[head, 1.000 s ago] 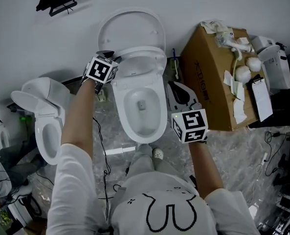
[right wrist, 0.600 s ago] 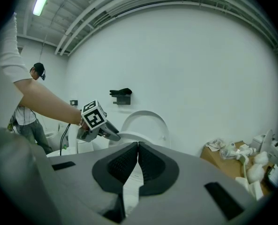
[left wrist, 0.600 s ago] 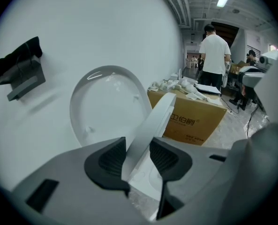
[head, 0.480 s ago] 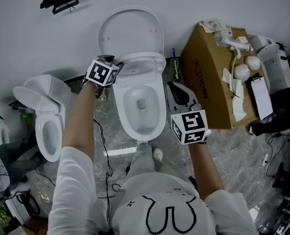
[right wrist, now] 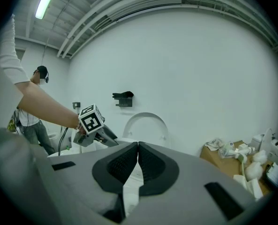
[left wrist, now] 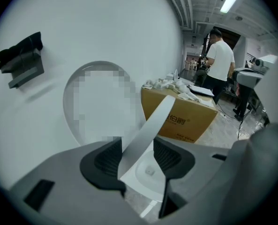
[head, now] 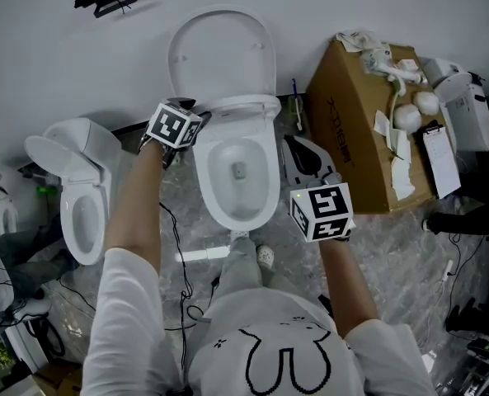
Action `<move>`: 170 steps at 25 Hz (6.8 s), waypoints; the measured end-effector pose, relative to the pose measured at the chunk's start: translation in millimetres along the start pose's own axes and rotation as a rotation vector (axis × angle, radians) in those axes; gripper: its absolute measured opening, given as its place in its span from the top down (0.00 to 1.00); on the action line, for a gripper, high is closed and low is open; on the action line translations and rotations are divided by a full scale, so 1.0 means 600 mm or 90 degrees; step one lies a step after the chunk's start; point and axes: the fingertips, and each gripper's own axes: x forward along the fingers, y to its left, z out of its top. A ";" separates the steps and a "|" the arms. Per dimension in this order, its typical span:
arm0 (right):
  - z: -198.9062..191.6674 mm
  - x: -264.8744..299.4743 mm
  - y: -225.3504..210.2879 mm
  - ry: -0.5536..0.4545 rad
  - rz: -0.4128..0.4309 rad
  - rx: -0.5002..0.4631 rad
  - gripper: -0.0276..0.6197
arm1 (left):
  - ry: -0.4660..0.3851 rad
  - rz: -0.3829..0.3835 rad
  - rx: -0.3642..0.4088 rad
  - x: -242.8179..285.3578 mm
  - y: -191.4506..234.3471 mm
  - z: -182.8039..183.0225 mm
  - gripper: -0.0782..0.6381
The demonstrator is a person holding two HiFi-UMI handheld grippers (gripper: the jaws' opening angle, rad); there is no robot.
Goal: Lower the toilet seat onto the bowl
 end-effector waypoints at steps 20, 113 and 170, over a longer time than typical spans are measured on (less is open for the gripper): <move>-0.041 -0.066 0.030 0.014 0.027 -0.002 0.91 | 0.033 -0.031 -0.009 -0.023 -0.098 -0.072 0.54; -0.347 -0.062 0.108 0.176 0.040 0.089 0.91 | 0.132 -0.218 -0.201 0.080 -0.383 -0.455 0.44; -0.665 0.035 0.124 0.323 0.035 0.151 0.91 | 0.170 -0.098 -0.270 0.255 -0.386 -0.646 0.83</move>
